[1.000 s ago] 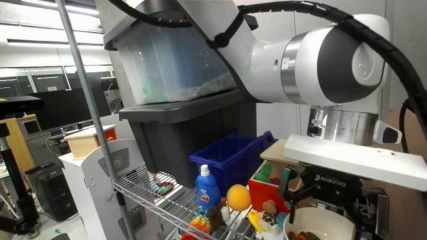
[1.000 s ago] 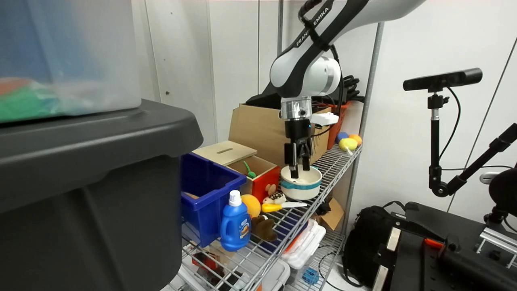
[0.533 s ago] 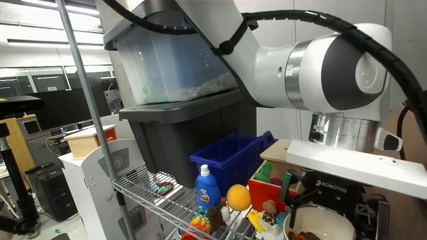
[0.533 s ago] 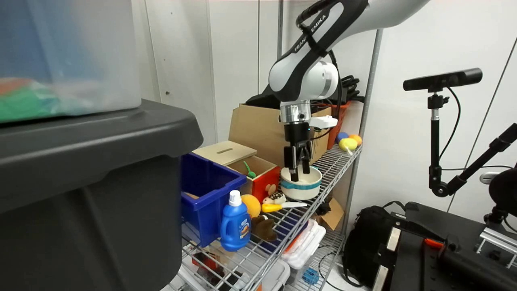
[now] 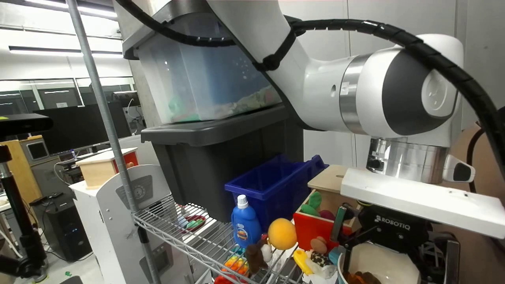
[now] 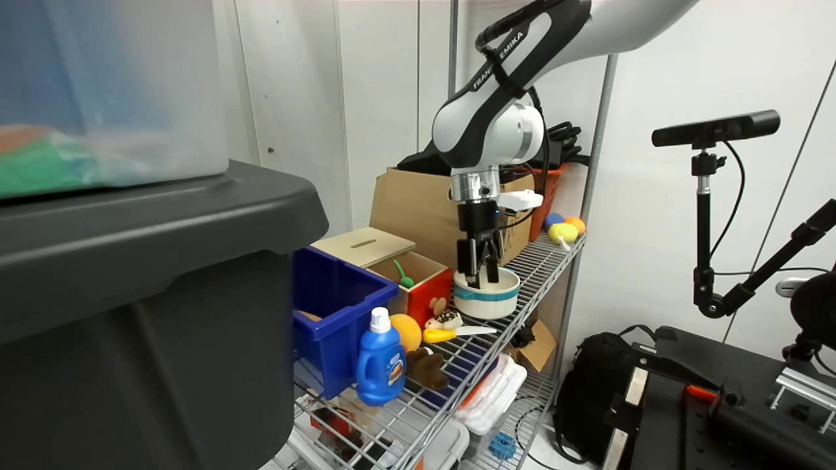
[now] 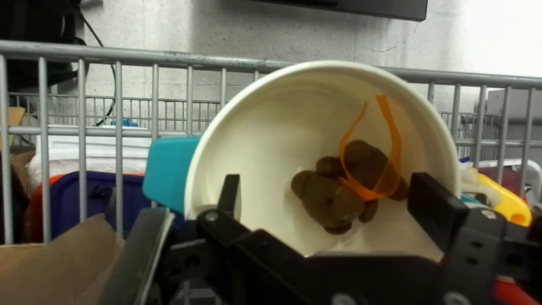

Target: Remove the brown plush toy from the white pot and place it on the right side of the rack

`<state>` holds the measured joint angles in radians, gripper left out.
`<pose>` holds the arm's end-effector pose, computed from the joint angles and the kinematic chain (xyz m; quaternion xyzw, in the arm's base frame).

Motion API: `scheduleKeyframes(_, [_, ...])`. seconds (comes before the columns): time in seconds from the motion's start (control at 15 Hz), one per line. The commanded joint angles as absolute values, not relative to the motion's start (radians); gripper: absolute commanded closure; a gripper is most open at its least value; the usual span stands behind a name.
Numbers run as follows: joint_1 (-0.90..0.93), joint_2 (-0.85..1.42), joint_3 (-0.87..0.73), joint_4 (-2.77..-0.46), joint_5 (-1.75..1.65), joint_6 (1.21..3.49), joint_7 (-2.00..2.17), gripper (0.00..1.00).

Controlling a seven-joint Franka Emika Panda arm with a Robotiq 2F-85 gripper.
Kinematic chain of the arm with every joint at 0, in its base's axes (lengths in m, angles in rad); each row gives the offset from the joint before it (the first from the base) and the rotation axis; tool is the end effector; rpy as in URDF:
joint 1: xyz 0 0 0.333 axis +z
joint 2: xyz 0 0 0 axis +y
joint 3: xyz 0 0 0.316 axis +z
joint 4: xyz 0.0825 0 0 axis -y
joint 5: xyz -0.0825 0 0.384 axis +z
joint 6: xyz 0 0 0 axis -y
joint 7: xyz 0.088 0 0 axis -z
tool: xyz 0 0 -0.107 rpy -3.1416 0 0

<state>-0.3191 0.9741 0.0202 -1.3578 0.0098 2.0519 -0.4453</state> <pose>0.6662 -0.2073 0.1102 -0.9879 -0.0664 0.1252 0.0627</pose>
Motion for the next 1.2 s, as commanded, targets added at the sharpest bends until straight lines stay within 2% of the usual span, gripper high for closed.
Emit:
scheduleKeyframes(0.0, [-0.318, 0.996, 0.027, -1.304, 0.021, 2.001, -0.472, 0.00])
scheduleKeyframes(0.87, [-0.302, 0.999, 0.031, -1.294, 0.019, 1.982, -0.475, 0.00])
scheduleKeyframes(0.93, [-0.301, 0.999, 0.031, -1.294, 0.019, 1.981, -0.475, 0.02])
scheduleKeyframes(1.0, [-0.301, 0.999, 0.031, -1.294, 0.018, 1.981, -0.476, 0.08])
scheduleKeyframes(1.13, [-0.301, 1.000, 0.031, -1.293, 0.017, 1.980, -0.477, 0.29])
